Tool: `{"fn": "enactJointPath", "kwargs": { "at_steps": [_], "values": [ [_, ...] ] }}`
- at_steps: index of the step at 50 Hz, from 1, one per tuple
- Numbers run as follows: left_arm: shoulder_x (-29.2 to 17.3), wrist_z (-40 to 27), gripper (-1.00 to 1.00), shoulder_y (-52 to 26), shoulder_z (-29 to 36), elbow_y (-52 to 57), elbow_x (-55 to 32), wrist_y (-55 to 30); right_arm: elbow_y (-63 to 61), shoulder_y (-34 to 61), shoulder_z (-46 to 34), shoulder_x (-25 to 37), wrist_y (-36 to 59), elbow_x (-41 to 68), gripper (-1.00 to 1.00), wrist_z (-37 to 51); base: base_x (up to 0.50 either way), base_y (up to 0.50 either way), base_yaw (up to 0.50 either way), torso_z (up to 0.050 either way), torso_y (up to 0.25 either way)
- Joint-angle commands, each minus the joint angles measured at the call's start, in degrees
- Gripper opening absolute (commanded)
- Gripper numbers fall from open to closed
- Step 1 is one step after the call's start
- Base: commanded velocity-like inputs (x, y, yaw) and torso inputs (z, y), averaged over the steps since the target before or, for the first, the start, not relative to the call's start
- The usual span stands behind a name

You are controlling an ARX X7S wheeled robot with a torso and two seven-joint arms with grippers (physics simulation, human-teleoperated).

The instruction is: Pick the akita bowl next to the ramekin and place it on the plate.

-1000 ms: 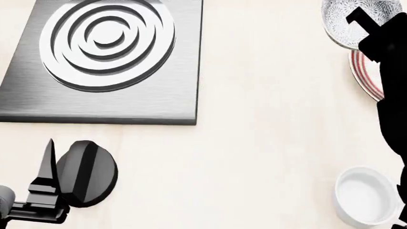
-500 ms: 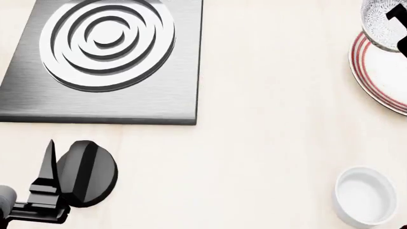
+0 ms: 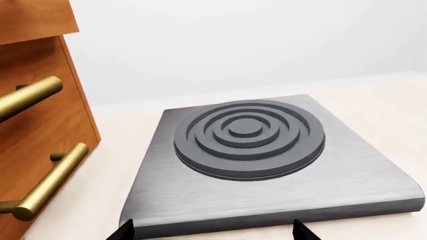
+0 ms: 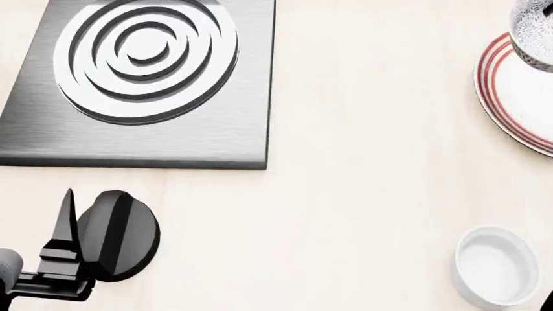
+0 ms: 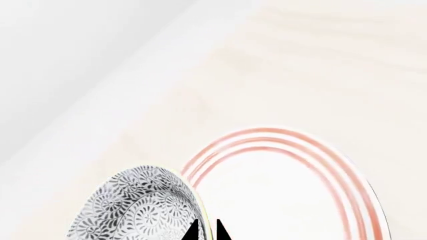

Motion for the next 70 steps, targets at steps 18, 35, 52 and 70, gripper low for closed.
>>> {"fn": "enactJointPath", "kwargs": {
  "at_steps": [18, 35, 52, 70],
  "values": [
    [-0.16, -0.34, 1.00, 0.32, 0.43, -0.65, -0.02, 0.69, 33.67, 15.24, -2.13, 2.20, -13.63, -6.68, -1.00, -5.45, 0.00, 0.00, 0.00, 0.000, 0.001],
    [-0.22, -0.61, 1.00, 0.17, 0.69, -0.78, -0.12, 0.84, 33.76, 14.77, 3.61, 2.04, -13.42, -12.57, -1.00, -5.39, 0.00, 0.00, 0.00, 0.000, 0.001],
    [-0.40, -0.72, 1.00, 0.01, 0.49, -1.14, -0.55, 1.01, 33.79, 14.18, 10.74, 2.19, -14.21, -18.23, -1.00, -6.38, 0.00, 0.00, 0.00, 0.000, 0.000],
    [-0.41, -0.69, 1.00, 0.09, 0.58, -2.66, -0.40, 2.14, 33.82, 13.24, 18.15, 1.95, -15.93, -24.23, -1.00, -7.58, 0.00, 0.00, 0.00, 0.000, 0.001]
  ]
}}
